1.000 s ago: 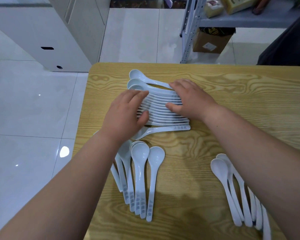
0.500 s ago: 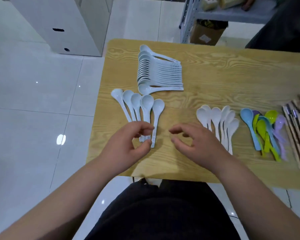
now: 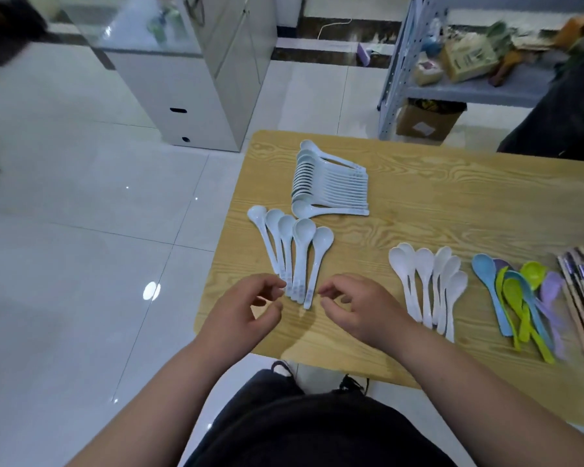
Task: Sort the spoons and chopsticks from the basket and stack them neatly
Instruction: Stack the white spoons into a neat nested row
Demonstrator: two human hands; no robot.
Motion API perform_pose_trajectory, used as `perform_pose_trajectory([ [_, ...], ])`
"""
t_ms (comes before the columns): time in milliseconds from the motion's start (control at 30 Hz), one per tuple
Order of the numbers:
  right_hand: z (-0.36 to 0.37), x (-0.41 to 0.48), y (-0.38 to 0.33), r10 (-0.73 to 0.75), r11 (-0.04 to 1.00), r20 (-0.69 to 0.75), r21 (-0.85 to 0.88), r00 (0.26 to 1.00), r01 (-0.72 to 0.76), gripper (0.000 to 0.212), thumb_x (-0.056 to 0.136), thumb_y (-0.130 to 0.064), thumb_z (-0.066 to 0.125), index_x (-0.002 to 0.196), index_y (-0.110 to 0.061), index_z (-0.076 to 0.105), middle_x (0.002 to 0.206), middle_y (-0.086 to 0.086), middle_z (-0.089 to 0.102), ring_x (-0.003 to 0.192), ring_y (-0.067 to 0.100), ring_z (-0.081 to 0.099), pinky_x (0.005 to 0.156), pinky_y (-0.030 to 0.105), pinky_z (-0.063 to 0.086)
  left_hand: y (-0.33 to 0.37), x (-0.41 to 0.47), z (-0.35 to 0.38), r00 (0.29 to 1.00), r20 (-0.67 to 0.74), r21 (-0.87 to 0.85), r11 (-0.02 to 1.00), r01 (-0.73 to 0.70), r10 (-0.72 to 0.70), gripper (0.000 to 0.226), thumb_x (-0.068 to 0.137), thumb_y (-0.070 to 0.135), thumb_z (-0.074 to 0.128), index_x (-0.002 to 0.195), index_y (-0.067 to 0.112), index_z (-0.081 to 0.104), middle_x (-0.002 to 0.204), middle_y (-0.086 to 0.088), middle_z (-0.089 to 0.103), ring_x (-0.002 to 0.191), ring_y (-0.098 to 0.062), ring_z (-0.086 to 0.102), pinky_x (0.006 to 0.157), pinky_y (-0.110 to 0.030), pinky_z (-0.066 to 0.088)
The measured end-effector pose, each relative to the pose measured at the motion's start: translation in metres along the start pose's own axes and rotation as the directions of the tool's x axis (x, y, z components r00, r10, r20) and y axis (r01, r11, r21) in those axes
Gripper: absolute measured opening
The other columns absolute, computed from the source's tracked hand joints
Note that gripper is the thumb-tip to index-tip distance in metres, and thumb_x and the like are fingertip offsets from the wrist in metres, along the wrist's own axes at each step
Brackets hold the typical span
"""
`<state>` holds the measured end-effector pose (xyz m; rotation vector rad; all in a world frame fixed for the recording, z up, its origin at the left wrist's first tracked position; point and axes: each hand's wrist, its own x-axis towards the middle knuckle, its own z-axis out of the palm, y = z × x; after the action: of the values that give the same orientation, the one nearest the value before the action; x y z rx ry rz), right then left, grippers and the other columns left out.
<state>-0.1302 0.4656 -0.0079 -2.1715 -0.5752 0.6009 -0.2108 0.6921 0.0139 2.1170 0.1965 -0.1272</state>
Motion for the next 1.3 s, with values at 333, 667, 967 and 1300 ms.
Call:
perform_pose_trajectory([
  [333,0.048,0.077,0.024,0.466,0.884,-0.107,0.032,0.878,-0.466,0.055,0.087,-0.039,0.071,0.131,-0.015,0.048,0.112,-0.005,0.045,0.103,0.014,0.049,0.083,0.034,0.045,-0.054,0.021,-0.012,0.995,-0.011,-0.067,0.993,0.096,-0.097,0.029,0.089,0.010,0.066,0.108,0.031,0.064,0.104,0.011,0.065,0.097,-0.009,0.064,0.082,-0.023,0.053],
  [667,0.108,0.138,0.016,0.708,0.702,-0.222,0.120,0.671,-0.702,0.048,0.089,-0.031,0.066,0.129,-0.032,0.039,0.127,0.004,0.040,0.095,0.024,0.057,0.068,0.035,0.054,-0.113,0.082,-0.079,0.954,0.300,0.017,1.000,0.021,-0.025,0.031,0.094,0.020,0.059,0.105,0.048,0.056,0.107,0.015,0.062,0.096,-0.004,0.061,0.081,-0.018,0.050],
  [967,0.113,0.121,0.018,0.703,0.700,-0.359,0.197,0.614,-0.687,0.024,0.097,-0.021,0.055,0.120,-0.029,0.050,0.113,0.005,0.058,0.090,0.024,0.060,0.067,0.033,0.047,-0.113,0.110,-0.094,0.920,0.391,0.013,1.000,0.025,-0.028,0.026,0.093,0.017,0.057,0.107,0.039,0.061,0.105,0.013,0.064,0.087,-0.002,0.061,0.078,-0.015,0.048],
  [1300,0.085,0.062,-0.002,0.584,0.810,-0.368,0.329,0.724,-0.486,0.025,0.098,-0.026,0.060,0.123,-0.033,0.059,0.114,-0.009,0.065,0.099,0.010,0.063,0.080,0.029,0.052,-0.081,0.126,-0.046,0.909,0.346,-0.222,0.922,0.319,-0.231,0.027,0.094,0.023,0.063,0.120,0.029,0.059,0.100,0.005,0.063,0.100,-0.022,0.069,0.089,-0.042,0.059],
])
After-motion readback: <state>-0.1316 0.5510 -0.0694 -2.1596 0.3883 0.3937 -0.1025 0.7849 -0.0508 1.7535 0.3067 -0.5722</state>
